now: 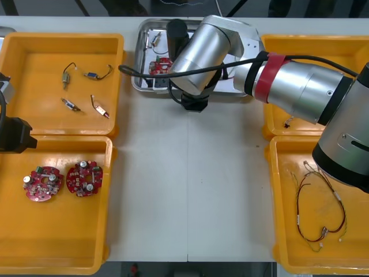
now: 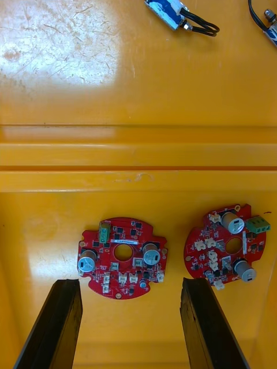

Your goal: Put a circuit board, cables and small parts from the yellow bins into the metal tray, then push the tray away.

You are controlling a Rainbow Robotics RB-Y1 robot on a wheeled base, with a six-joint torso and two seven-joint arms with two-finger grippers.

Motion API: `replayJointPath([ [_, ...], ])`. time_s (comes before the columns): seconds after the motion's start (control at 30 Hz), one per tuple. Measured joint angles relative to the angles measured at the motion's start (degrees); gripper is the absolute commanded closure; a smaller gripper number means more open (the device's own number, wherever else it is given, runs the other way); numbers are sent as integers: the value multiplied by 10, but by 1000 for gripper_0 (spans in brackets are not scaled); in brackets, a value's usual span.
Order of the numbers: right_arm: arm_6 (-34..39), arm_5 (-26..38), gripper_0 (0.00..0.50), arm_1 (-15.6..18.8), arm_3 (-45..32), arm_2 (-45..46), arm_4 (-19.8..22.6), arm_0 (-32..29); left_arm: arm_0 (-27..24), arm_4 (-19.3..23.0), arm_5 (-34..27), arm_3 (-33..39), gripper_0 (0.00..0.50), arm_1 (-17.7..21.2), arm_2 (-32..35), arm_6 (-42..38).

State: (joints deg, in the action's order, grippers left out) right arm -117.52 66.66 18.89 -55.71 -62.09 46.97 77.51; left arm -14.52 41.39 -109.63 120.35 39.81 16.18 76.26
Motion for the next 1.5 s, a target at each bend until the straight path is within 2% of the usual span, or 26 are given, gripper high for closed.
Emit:
replayJointPath([
  [0.2,0,72,0,-1,-34,47,3,0,0,0,0,0,0,0,0,0],
  [0.47,10,213,0,-1,-160,155,-37,-36,0,0,0,0,0,0,0,0],
  [0.67,132,322,0,-2,-244,234,-57,-80,0,0,0,0,0,0,0,0],
  [0.87,212,427,0,-2,-324,307,-74,-129,0,0,0,0,0,0,0,0],
  [1.0,338,431,0,0,-393,354,-81,-170,0,0,0,0,0,0,0,0],
  [1.1,363,432,0,10,-452,366,-82,-197,0,0,0,0,0,0,0,0],
  [1.17,382,432,0,24,-496,367,-82,-217,0,0,0,0,0,0,0,0],
  [1.33,534,432,0,79,-604,368,-82,-285,0,0,0,0,0,0,1,0],
  [1.5,546,432,0,121,-651,403,-77,-355,1,0,0,0,0,0,1,0],
])
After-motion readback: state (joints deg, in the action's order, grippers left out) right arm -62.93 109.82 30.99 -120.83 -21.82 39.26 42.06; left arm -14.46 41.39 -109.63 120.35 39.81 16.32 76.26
